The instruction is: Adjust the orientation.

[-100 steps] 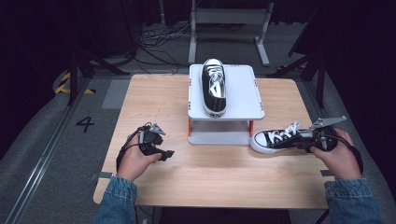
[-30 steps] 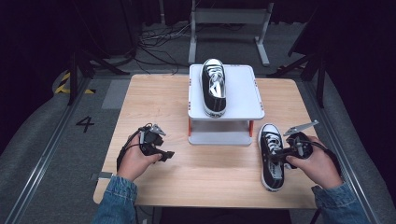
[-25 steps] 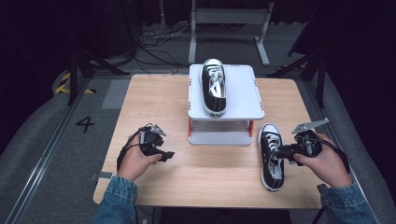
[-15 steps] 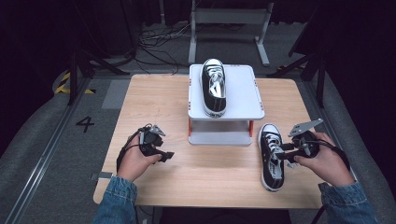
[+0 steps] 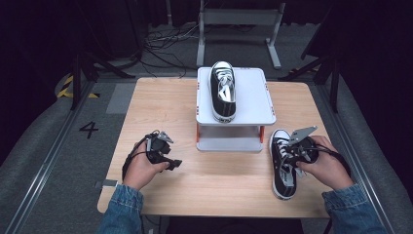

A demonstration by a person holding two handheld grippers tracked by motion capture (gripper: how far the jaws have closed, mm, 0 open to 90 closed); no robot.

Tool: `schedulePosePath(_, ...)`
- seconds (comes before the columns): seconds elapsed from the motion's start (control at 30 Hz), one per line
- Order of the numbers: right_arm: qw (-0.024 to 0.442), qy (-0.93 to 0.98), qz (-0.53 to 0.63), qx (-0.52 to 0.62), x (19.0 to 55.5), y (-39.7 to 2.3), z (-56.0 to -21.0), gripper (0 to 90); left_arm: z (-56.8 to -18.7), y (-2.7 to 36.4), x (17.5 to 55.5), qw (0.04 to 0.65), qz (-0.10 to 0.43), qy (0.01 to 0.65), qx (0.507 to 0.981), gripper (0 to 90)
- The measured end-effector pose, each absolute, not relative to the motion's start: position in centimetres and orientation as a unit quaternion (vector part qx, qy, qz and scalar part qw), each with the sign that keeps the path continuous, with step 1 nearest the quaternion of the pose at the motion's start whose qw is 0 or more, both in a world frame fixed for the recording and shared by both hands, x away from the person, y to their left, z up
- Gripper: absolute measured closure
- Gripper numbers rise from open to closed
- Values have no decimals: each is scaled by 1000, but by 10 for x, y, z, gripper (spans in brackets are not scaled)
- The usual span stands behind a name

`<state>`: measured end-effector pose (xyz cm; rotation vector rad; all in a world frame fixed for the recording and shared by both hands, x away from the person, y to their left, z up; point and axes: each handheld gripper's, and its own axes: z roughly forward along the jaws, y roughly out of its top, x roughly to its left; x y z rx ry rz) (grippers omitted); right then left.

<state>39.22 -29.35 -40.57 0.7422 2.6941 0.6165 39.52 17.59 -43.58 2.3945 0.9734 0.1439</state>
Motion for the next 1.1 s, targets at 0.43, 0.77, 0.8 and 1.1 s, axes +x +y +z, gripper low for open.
schedulePosePath(0.43, 102, 915, 224, 319, 397, -300, -401, 809, -437, 177, 396, 277, 48, 360, 890, 312)
schedulePosePath(0.77, 93, 899, 248, 347, 400, -311, -392, 812, -437, 178, 396, 280, 49, 363, 887, 313)
schedulePosePath(0.8, 94, 898, 252, 348, 400, -312, -391, 812, -436, 178, 396, 281, 49, 363, 887, 312)
schedulePosePath(1.1, 51, 899, 246, 358, 410, -317, -362, 813, -433, 181, 398, 290, 51, 366, 883, 314)
